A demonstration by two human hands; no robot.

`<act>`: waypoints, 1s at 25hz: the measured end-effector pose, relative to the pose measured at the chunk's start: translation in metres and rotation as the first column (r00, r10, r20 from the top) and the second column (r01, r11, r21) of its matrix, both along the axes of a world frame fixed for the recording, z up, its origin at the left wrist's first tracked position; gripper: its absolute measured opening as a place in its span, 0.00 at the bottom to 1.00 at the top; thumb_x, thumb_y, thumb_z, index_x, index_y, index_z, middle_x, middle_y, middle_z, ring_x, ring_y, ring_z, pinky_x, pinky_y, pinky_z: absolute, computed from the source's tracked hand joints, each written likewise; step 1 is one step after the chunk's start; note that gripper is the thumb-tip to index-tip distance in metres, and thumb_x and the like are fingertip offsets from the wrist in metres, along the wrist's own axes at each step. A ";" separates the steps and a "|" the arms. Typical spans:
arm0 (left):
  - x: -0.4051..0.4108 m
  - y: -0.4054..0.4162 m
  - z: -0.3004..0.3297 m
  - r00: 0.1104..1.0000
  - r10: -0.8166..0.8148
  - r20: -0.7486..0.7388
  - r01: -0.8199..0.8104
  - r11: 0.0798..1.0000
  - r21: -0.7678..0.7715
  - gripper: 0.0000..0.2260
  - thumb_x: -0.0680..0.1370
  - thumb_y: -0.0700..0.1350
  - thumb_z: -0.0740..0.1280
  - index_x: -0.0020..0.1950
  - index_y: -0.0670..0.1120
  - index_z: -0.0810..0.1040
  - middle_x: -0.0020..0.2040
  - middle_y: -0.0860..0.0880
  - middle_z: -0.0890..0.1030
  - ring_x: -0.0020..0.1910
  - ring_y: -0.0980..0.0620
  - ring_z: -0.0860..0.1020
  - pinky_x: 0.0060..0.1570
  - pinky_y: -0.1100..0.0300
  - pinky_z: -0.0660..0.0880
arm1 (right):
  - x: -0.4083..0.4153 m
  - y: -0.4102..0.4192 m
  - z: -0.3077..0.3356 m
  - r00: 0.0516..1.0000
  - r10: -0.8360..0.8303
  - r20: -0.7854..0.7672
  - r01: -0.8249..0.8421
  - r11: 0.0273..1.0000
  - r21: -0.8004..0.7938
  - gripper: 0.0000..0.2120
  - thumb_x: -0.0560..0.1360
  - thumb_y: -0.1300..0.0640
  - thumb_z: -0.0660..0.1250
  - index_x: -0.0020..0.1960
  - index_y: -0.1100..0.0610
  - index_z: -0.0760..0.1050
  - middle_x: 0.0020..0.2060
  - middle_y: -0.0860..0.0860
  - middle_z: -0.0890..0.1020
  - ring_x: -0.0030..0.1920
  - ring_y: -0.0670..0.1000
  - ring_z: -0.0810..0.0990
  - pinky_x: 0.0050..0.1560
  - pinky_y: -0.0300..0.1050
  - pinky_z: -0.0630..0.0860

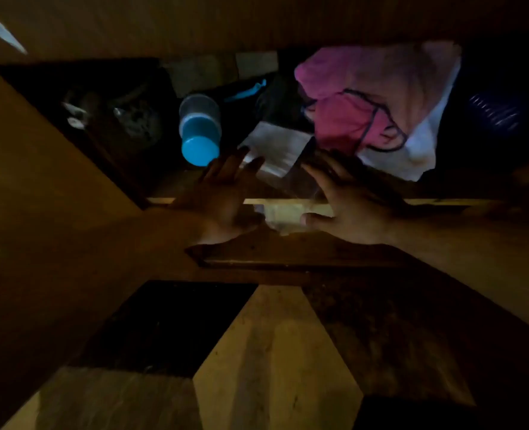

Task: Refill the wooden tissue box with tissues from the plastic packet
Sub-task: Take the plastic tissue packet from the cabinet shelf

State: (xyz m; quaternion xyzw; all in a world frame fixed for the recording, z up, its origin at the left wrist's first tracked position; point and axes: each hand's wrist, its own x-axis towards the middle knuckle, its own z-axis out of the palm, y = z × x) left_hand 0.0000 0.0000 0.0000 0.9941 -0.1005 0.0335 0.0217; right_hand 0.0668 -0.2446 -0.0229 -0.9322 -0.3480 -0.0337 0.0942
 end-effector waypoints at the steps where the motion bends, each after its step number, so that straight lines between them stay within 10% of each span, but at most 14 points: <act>1: 0.007 0.001 -0.009 0.997 -0.045 0.057 0.045 0.999 -0.003 0.45 0.74 0.61 0.69 0.82 0.52 0.45 0.83 0.45 0.46 0.81 0.40 0.47 0.76 0.40 0.53 | 0.007 0.001 -0.011 1.000 0.030 0.007 -0.030 0.998 0.053 0.47 0.72 0.35 0.67 0.81 0.51 0.50 0.81 0.53 0.48 0.80 0.57 0.49 0.78 0.58 0.54; 5: 0.041 -0.004 -0.027 0.990 -0.100 0.103 0.097 0.995 0.031 0.48 0.74 0.63 0.70 0.82 0.50 0.42 0.83 0.45 0.43 0.81 0.44 0.42 0.78 0.43 0.50 | 0.027 0.011 -0.030 0.981 0.052 0.187 -0.077 0.989 0.129 0.41 0.74 0.39 0.69 0.79 0.54 0.58 0.79 0.57 0.60 0.77 0.60 0.58 0.74 0.62 0.60; 10: 0.053 -0.026 -0.042 0.952 -0.154 0.266 0.162 0.987 -0.011 0.41 0.73 0.60 0.70 0.81 0.48 0.58 0.80 0.44 0.62 0.78 0.43 0.61 0.70 0.53 0.58 | 0.030 0.013 -0.041 0.863 0.129 0.488 -0.223 0.965 0.140 0.26 0.77 0.39 0.62 0.70 0.52 0.71 0.64 0.55 0.79 0.65 0.58 0.73 0.64 0.59 0.70; 19: 0.050 -0.024 -0.046 0.959 -0.123 0.254 0.142 0.988 -0.060 0.40 0.72 0.64 0.70 0.78 0.49 0.63 0.78 0.44 0.67 0.76 0.43 0.64 0.73 0.46 0.58 | 0.022 0.011 -0.030 0.940 0.147 0.309 -0.230 0.940 0.253 0.16 0.85 0.51 0.55 0.67 0.47 0.77 0.61 0.48 0.82 0.63 0.52 0.75 0.63 0.52 0.67; 25: 0.025 -0.025 -0.032 0.978 -0.146 0.150 0.181 0.949 -0.258 0.33 0.71 0.59 0.75 0.74 0.53 0.71 0.73 0.50 0.74 0.73 0.50 0.69 0.72 0.46 0.66 | -0.007 0.008 -0.015 0.956 0.041 0.291 -0.180 0.865 0.469 0.12 0.82 0.59 0.60 0.57 0.65 0.79 0.47 0.62 0.82 0.51 0.61 0.79 0.49 0.55 0.74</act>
